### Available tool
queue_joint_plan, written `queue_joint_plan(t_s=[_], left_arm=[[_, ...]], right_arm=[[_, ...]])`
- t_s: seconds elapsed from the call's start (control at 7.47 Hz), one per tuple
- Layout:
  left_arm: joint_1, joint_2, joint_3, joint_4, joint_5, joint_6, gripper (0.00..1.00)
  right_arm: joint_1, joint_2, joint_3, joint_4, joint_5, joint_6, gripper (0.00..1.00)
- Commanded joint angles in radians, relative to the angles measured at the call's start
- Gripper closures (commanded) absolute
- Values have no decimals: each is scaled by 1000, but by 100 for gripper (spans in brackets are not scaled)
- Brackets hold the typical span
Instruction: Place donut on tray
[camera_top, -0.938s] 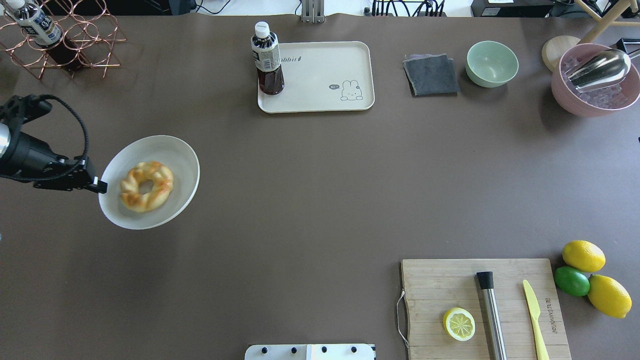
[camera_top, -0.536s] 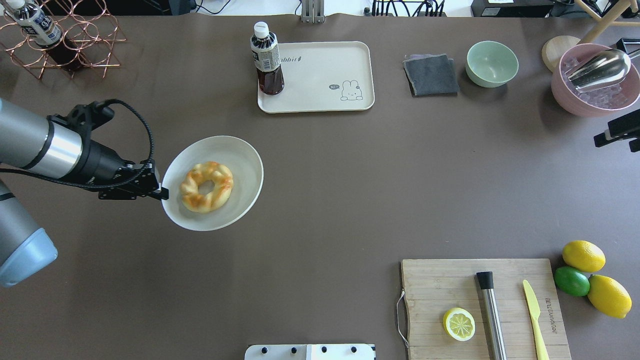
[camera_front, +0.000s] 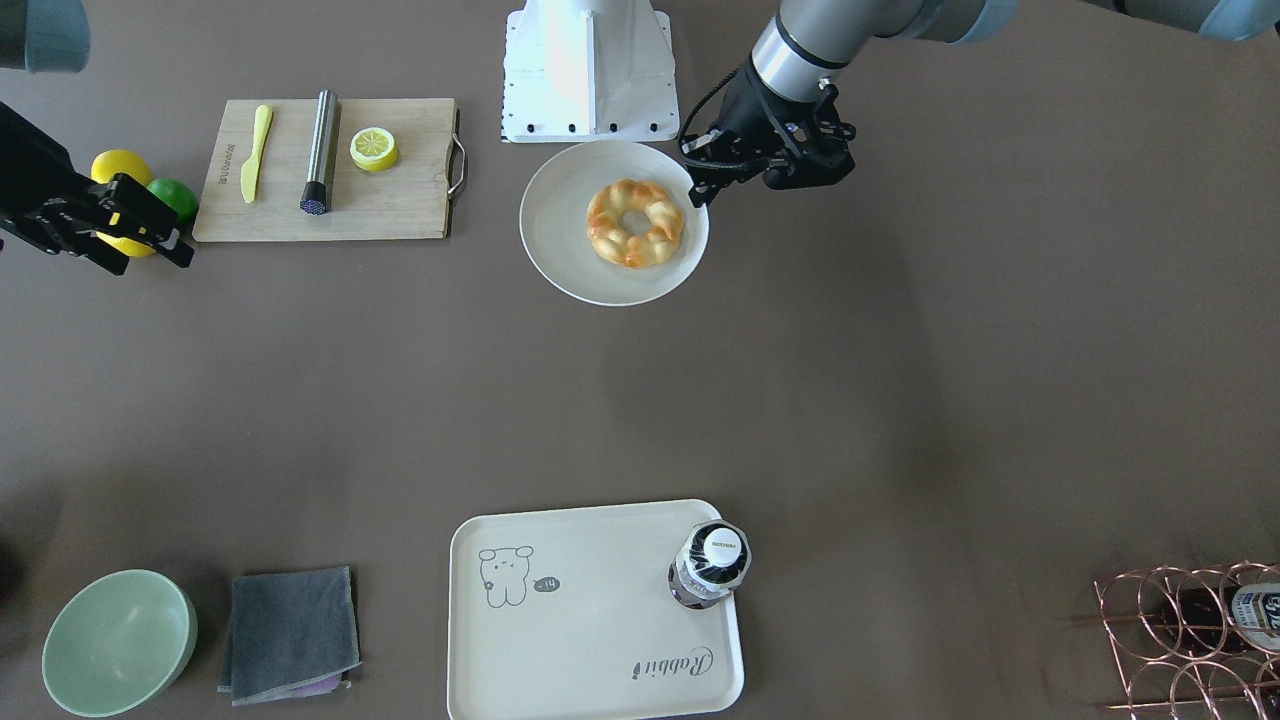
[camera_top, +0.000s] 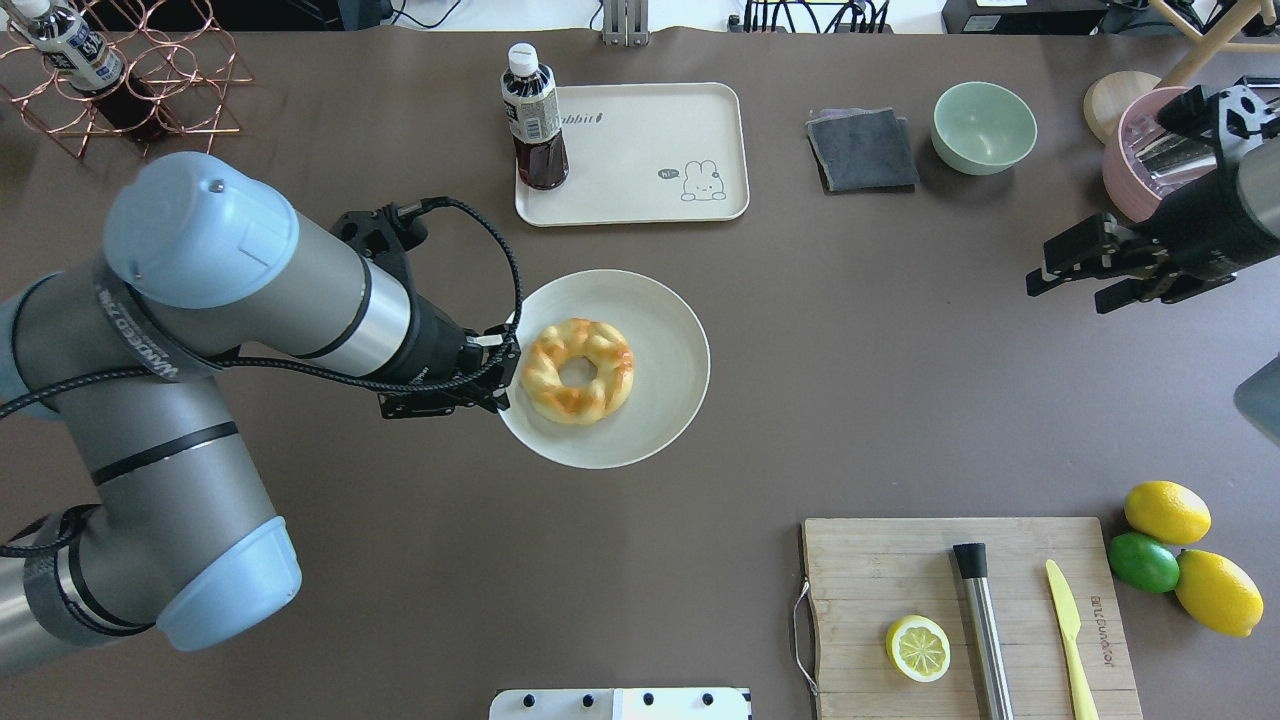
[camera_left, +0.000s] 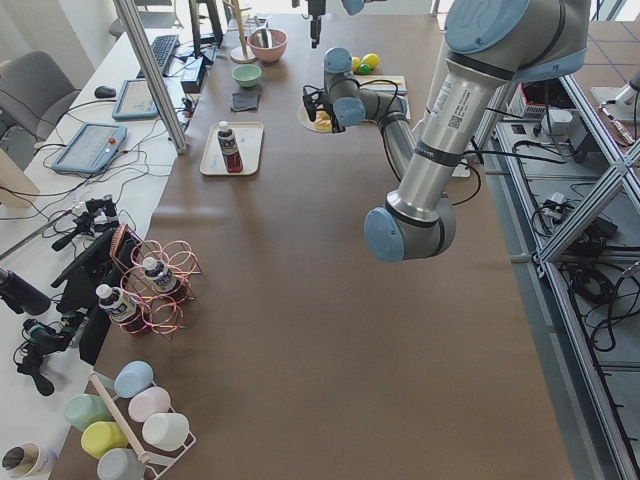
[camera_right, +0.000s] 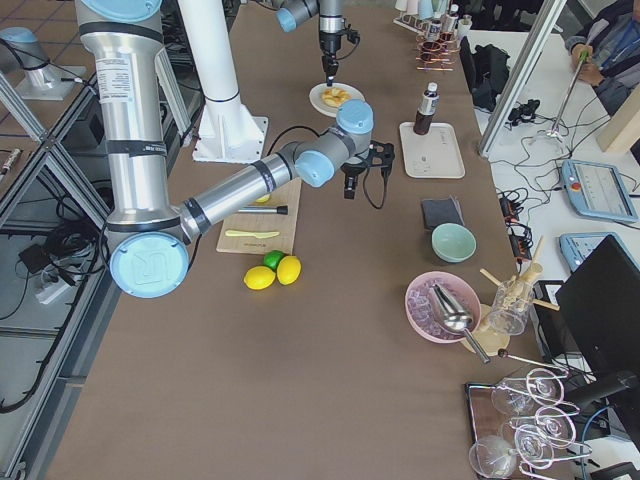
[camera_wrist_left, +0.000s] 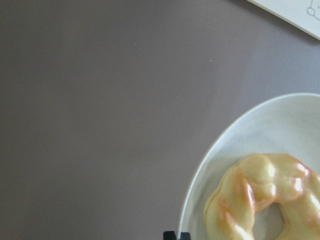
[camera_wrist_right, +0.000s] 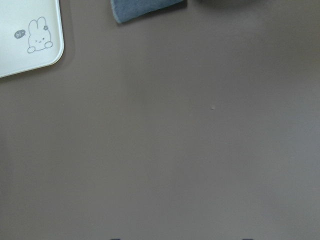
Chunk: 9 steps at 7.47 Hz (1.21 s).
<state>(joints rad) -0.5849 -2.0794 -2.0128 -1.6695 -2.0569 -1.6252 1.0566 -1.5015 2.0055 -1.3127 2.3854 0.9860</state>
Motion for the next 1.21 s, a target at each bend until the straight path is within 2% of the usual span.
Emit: queue_joint_plan(t_s=[0.0,0.13,0.4,1.07], left_arm=[[88,-96,8,76,86,-83,100],[109,-117,22,76,116,-105,100],[128,-139,46,76,139,-105,100],[146,-162,63,77,164,-136,100]], right_arm=[[-157,79,27,3,-66,170,2],[-205,111,33,3,-72,216,2],[-306,156,39,3,-173,320,2],[-386,187,48,1,-195,367,2]])
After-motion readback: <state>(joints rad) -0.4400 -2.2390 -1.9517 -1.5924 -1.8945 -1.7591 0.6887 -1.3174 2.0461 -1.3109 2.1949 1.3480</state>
